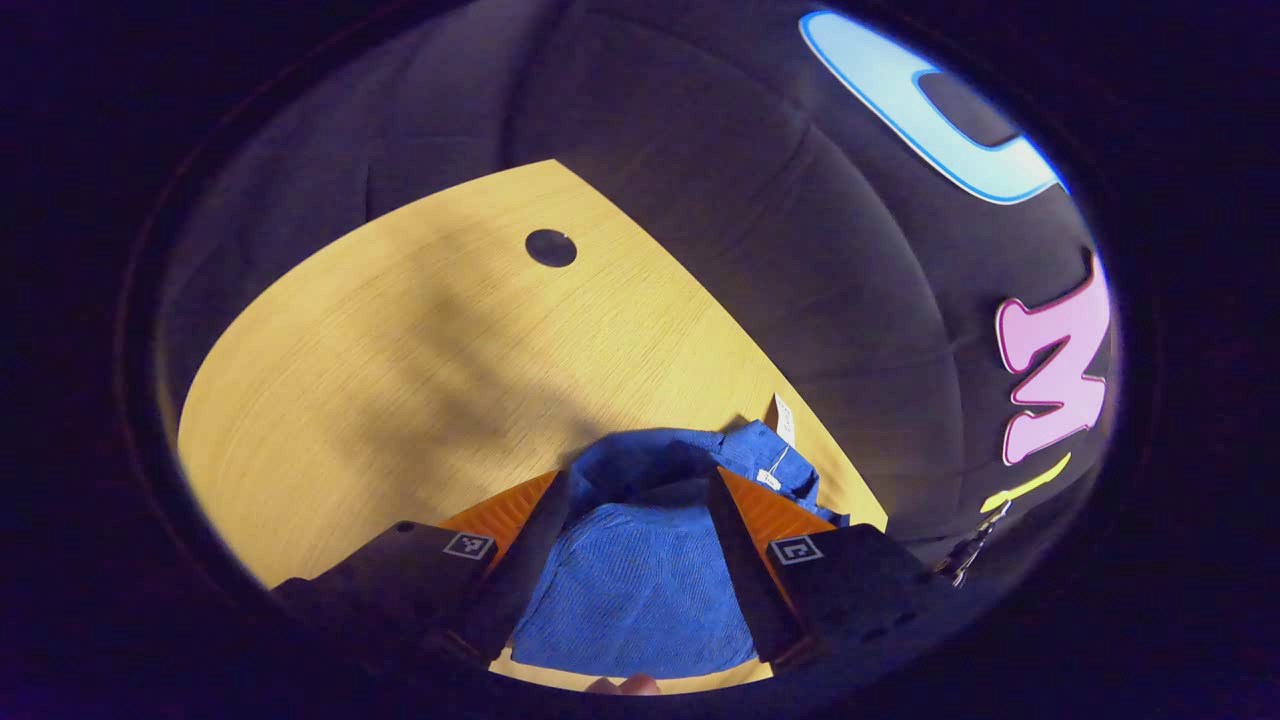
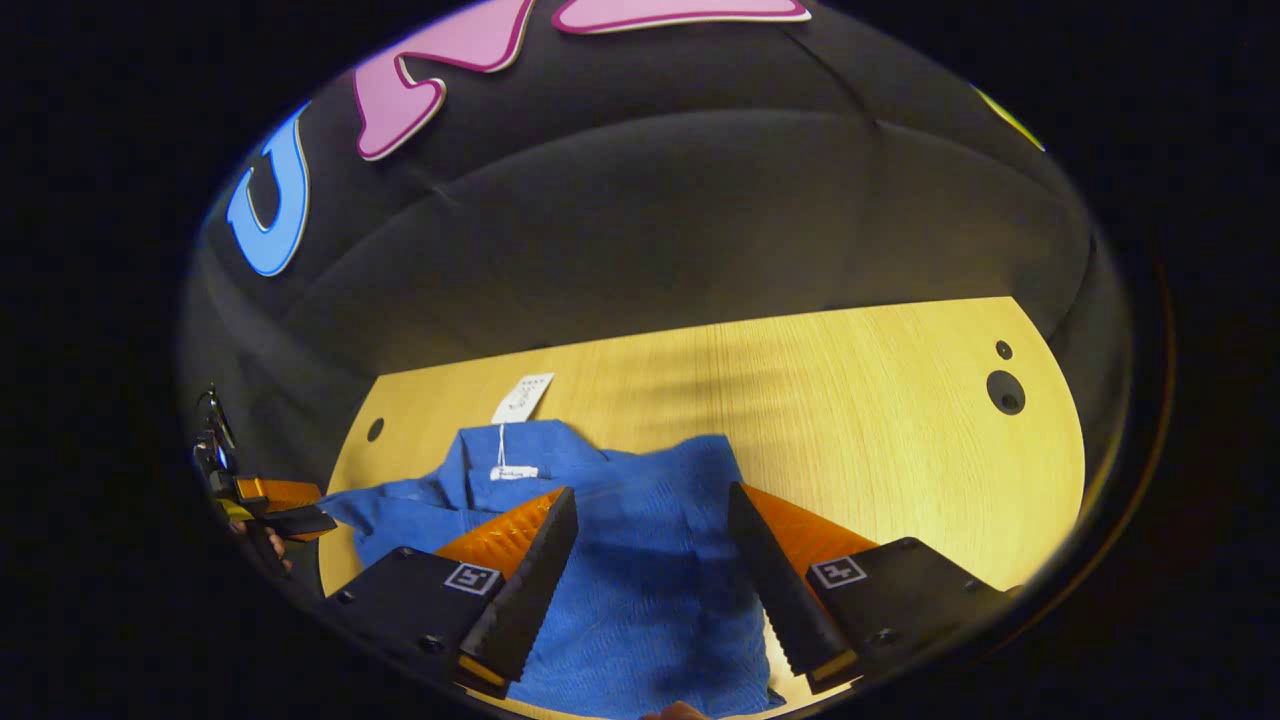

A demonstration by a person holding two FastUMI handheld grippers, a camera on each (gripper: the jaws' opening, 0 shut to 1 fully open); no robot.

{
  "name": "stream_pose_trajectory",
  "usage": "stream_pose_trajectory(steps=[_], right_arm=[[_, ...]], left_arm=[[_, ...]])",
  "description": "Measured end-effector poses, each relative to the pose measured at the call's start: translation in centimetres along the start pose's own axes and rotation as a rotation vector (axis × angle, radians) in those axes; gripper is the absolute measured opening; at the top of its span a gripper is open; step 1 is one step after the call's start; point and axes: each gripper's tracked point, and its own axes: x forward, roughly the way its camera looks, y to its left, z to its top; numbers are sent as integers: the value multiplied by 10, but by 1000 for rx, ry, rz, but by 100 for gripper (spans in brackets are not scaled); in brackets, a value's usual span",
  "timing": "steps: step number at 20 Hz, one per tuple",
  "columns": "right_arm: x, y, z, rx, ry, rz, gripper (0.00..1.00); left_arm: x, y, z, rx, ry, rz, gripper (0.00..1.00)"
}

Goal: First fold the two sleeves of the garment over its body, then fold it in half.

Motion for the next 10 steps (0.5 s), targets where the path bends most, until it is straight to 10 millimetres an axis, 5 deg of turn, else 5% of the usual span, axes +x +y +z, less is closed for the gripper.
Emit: stream_pose_trajectory(steps=[4,10], right_arm=[[-34,12,34,-34,-130,14,96],[-110,9,47,-147,-271,-56,96]], left_arm=[[-30,-23,5,89,-83,-4,83],[-87,-49,-12,300,-208,31,85]])
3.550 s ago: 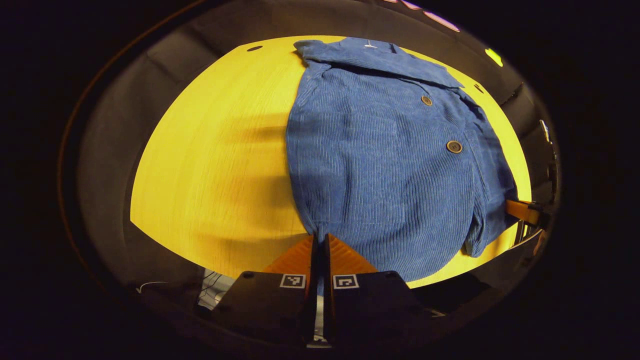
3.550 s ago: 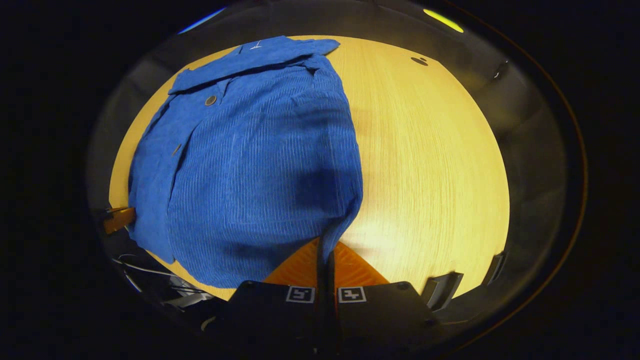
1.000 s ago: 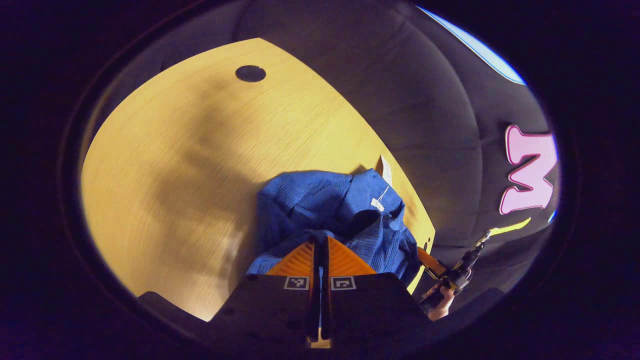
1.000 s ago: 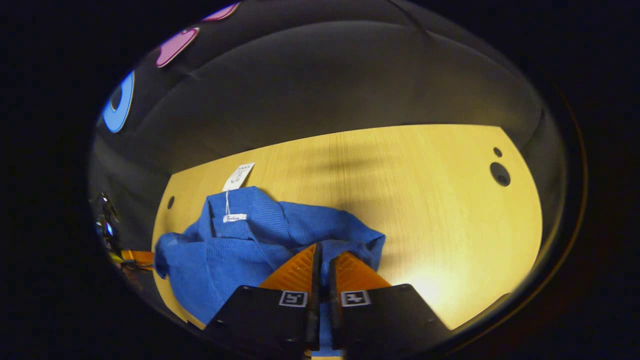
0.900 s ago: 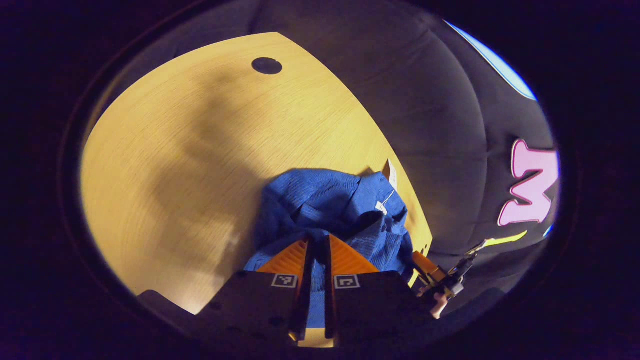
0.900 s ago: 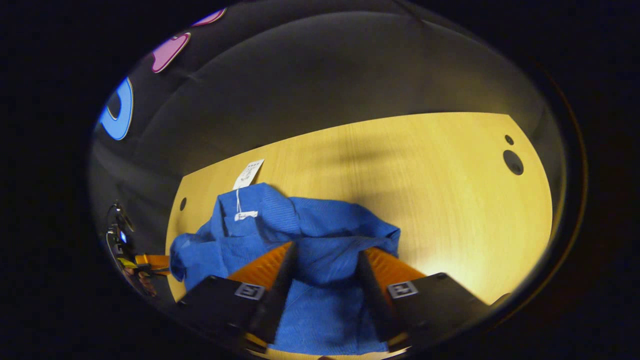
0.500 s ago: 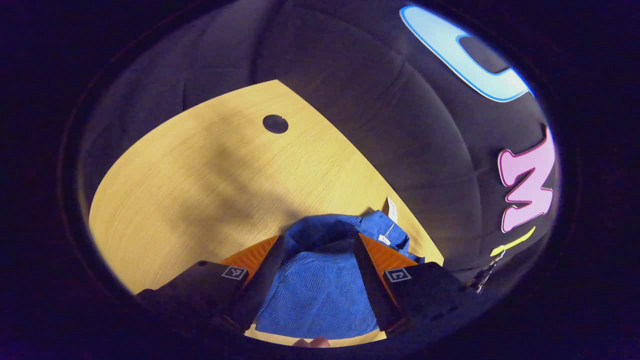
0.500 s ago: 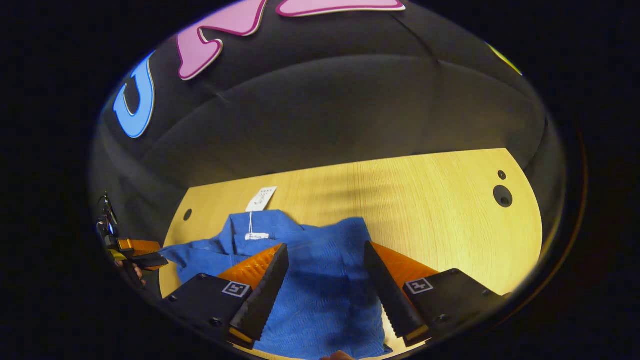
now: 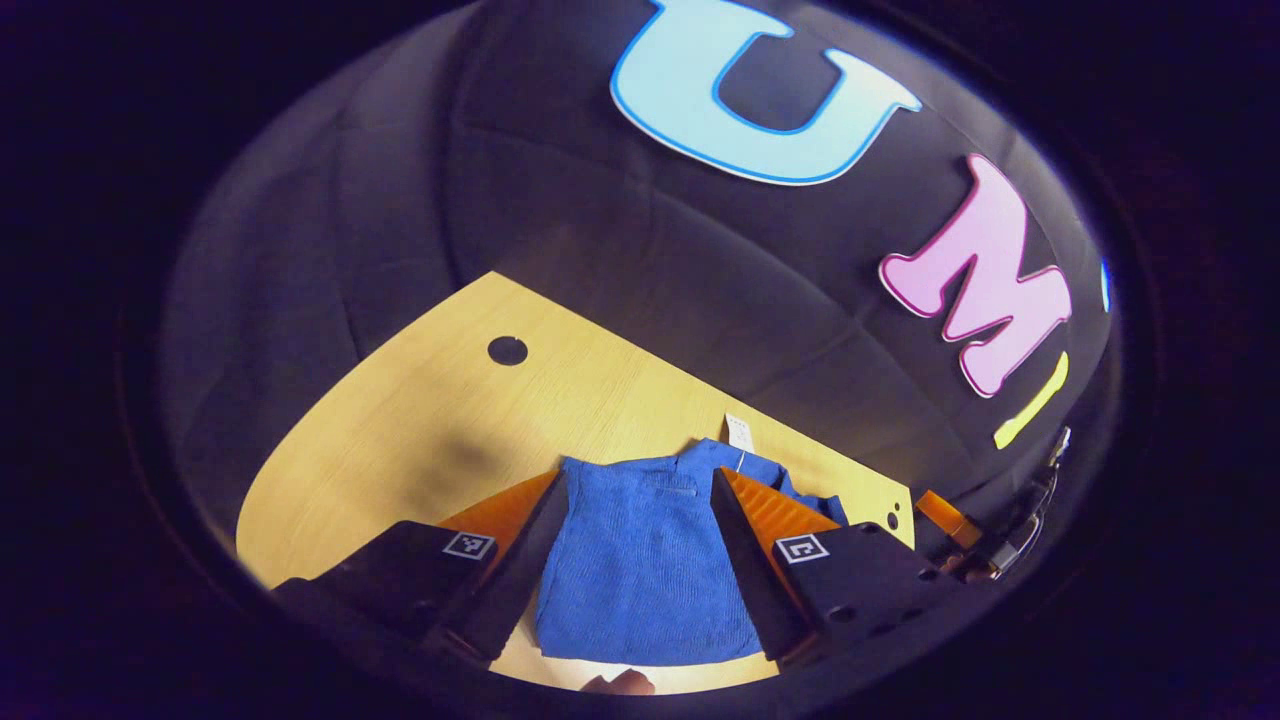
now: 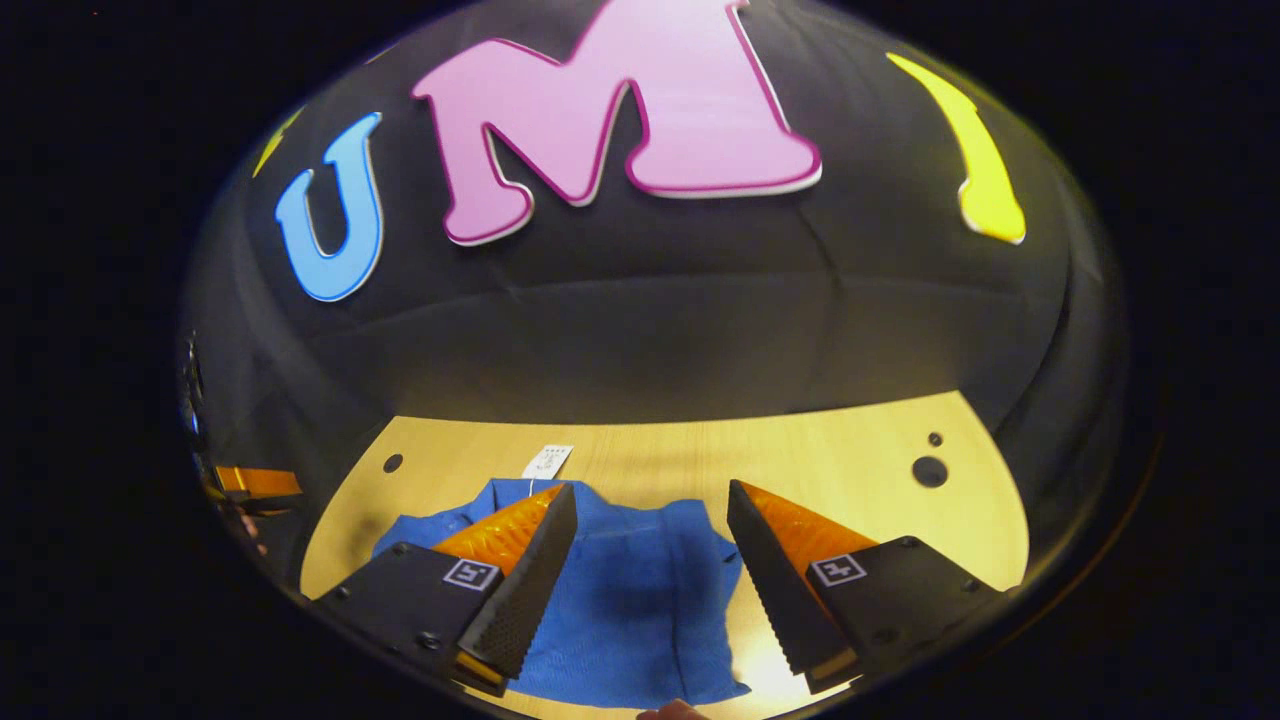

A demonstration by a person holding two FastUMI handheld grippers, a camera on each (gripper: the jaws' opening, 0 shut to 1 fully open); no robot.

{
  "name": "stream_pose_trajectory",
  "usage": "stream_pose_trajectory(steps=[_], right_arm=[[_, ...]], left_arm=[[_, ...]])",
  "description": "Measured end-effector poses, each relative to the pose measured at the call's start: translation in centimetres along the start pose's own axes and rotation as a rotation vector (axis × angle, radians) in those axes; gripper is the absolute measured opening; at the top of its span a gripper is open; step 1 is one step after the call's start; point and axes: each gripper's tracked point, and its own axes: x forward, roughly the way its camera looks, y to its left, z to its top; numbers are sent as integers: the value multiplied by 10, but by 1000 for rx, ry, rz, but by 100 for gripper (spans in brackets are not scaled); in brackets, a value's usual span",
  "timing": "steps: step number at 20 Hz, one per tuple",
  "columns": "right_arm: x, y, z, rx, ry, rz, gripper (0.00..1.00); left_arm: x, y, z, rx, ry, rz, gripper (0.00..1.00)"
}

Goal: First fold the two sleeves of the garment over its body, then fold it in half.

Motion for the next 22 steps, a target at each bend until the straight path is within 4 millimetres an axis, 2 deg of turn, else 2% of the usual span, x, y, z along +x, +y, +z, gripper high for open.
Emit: stream_pose_trajectory(steps=[4,5,6,8,11,13,17,22], right_arm=[[-61,14,9,-79,-74,1,96],[-77,20,10,-86,-87,6,97],[-92,25,14,-87,-107,8,97],[-123,38,17,-88,-142,17,96],[-170,58,19,-89,-191,36,97],[-201,69,18,-96,-219,38,96],[-260,87,12,-82,-262,41,96],[-338,97,7,-62,-341,16,96]], left_arm=[[-39,-30,-11,130,-75,-6,85],[-50,-38,-17,155,-88,-16,82],[-61,-49,-24,167,-89,-43,85],[-90,-71,-41,200,-94,-92,85],[-112,-94,-58,265,-134,-99,85],[-137,-106,-69,288,-173,-112,85],[-182,-121,-91,343,-250,-128,85],[-233,-138,-131,454,-336,-139,85]])
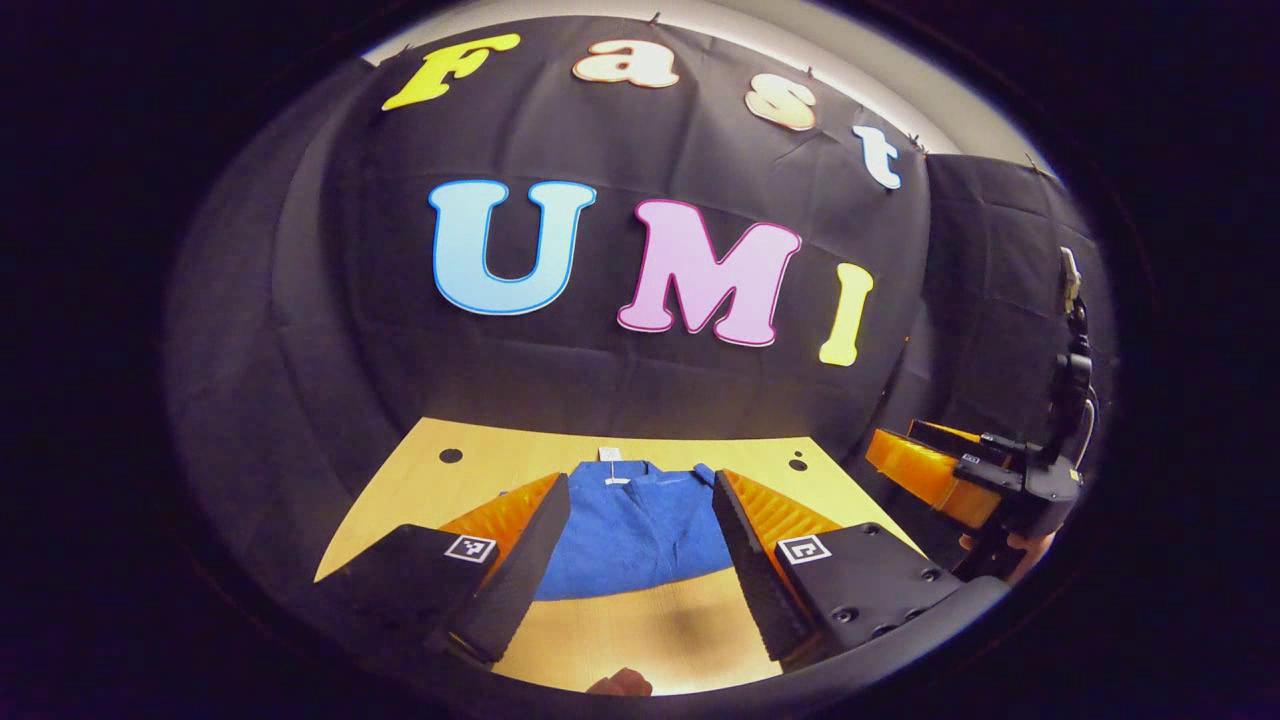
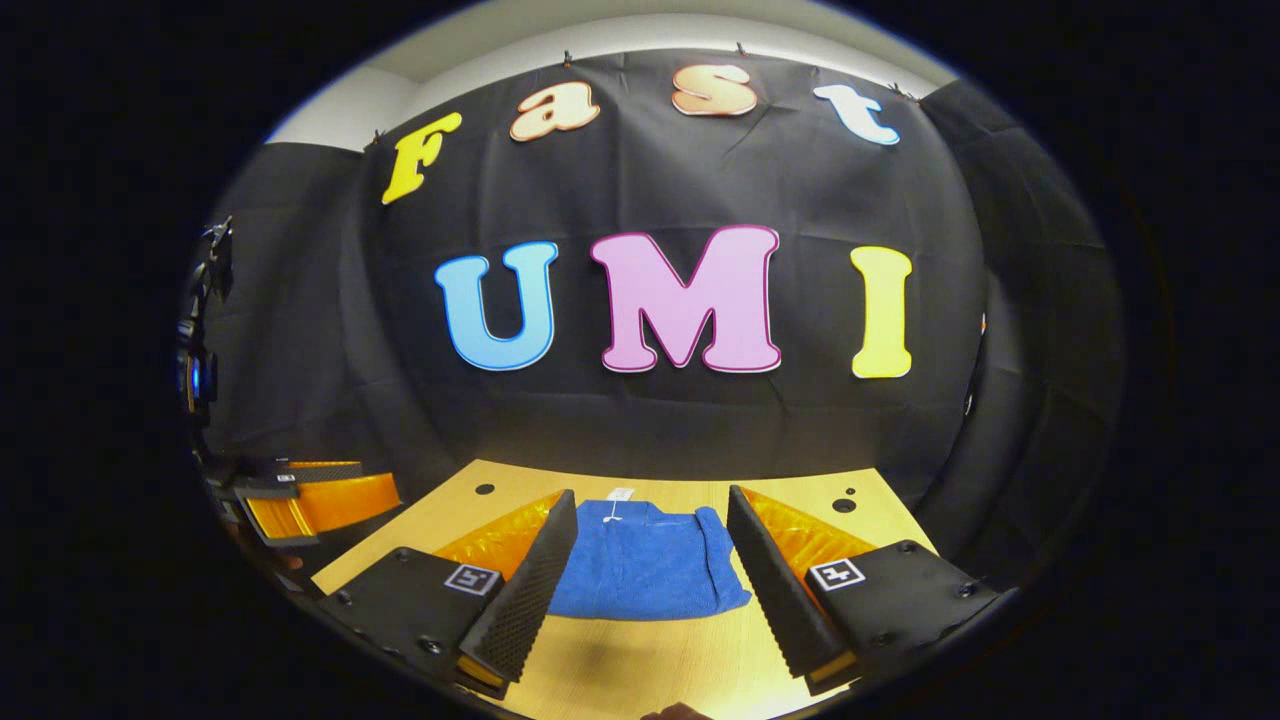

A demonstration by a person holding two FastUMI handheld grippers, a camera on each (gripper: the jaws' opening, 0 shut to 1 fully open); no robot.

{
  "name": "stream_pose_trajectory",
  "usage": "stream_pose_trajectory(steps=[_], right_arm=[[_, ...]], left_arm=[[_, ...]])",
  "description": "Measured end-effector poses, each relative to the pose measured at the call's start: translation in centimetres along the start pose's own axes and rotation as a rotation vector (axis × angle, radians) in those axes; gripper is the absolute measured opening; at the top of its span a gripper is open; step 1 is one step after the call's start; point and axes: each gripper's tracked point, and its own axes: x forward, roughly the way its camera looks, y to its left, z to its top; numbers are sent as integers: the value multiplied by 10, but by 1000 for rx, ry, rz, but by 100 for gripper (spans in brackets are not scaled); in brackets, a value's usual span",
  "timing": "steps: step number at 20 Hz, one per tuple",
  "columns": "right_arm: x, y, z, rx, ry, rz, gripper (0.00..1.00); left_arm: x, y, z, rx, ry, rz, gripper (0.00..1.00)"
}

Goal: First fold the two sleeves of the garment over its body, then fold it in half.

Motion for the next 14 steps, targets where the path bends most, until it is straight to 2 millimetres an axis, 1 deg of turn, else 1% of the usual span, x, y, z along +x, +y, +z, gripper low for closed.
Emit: stream_pose_trajectory(steps=[1,3,4,6,7,8,9,10,12,13,14], right_arm=[[-16,1,3,-1,-16,-3,96],[-40,4,15,4,-57,1,96],[-49,4,21,1,-82,5,96],[-67,2,26,-20,-112,8,96],[-76,0,27,-33,-122,7,96],[-84,-2,30,-43,-134,10,96],[-93,-2,30,-52,-133,25,95],[-102,-2,27,-53,-133,42,95],[-112,-13,35,-92,-167,45,95],[-117,-22,40,-115,-182,32,95],[-121,-25,41,-124,-191,30,96]], left_arm=[[-13,-6,1,32,-27,17,85],[-26,-24,2,84,-70,52,84],[-31,-33,2,103,-94,66,84],[-43,-48,6,117,-141,102,84],[-50,-55,8,112,-165,118,86],[-56,-59,12,95,-189,143,84],[-65,-60,20,76,-224,161,83],[-68,-59,23,58,-242,176,82],[-79,-72,21,38,-273,208,80],[-86,-73,18,40,-286,230,82],[-86,-75,17,46,-286,246,82]])
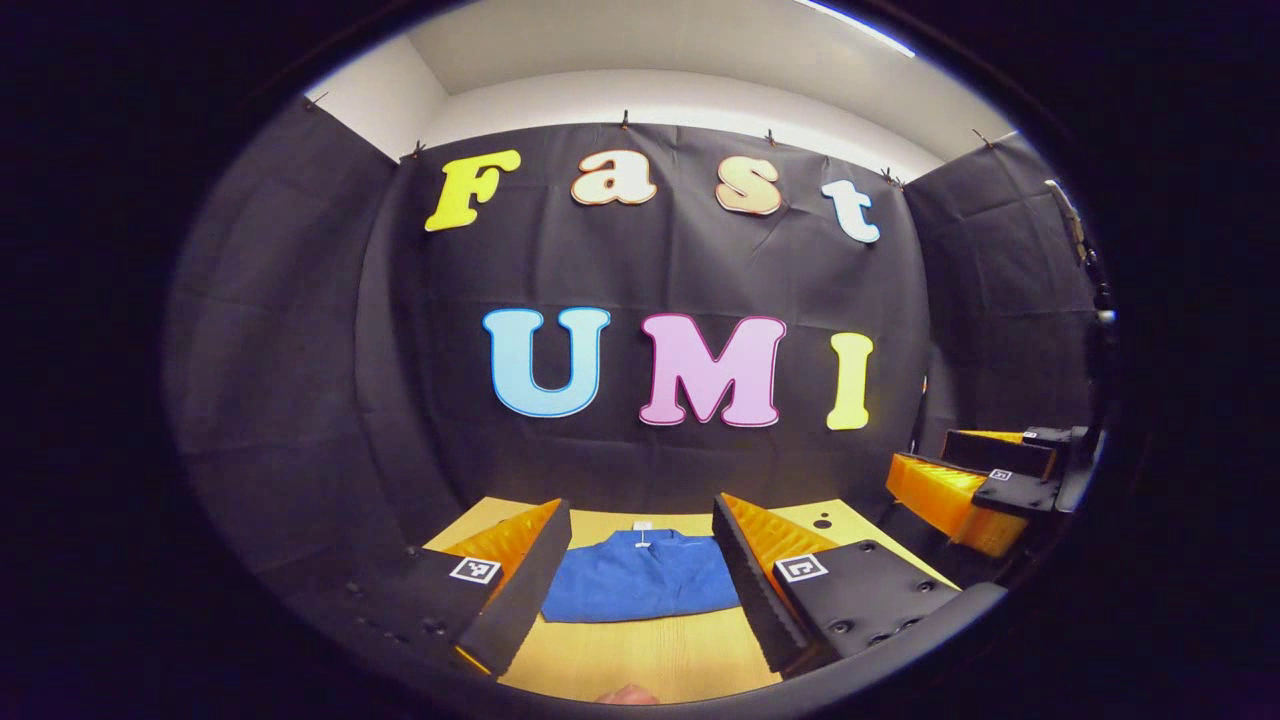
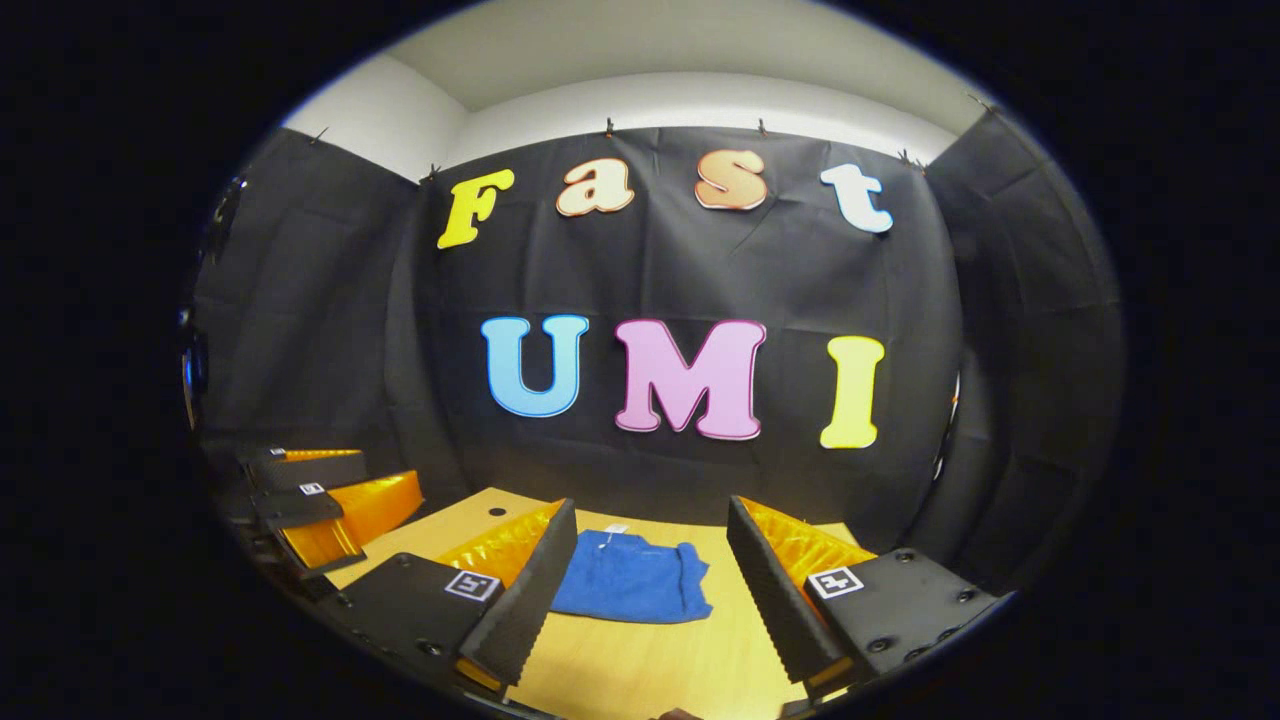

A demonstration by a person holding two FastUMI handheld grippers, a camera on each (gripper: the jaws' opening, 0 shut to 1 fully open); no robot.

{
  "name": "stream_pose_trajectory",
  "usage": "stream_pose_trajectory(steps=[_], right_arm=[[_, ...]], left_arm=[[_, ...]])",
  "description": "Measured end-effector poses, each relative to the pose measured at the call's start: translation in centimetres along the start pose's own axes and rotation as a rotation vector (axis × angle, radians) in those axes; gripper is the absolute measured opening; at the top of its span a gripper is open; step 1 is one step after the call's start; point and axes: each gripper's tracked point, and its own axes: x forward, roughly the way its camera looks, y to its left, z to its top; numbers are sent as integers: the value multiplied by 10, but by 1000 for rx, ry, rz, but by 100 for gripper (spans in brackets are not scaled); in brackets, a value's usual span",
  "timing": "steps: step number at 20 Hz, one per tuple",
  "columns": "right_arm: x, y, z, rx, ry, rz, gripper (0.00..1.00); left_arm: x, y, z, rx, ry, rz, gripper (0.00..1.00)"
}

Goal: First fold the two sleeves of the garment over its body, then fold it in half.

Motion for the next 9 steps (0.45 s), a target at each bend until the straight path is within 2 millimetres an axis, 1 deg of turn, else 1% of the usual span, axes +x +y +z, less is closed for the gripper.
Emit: stream_pose_trajectory(steps=[2,4,5,6,7,8,9], right_arm=[[-2,6,3,6,-9,19,96],[-3,8,7,9,-16,33,95],[-4,8,8,9,-19,33,95],[-4,9,11,5,-28,31,96],[-3,11,15,1,-40,31,96],[-3,14,18,-2,-52,32,95],[-3,17,20,-4,-62,35,95]], left_arm=[[-3,-9,-3,5,-3,7,82],[-7,-16,-3,-4,-4,1,82],[-9,-15,-1,-6,-7,4,80],[-8,-14,4,-6,-17,8,82],[-11,-14,6,-7,-27,5,80],[-11,-15,7,-7,-29,5,83],[-11,-14,9,-4,-35,6,82]])
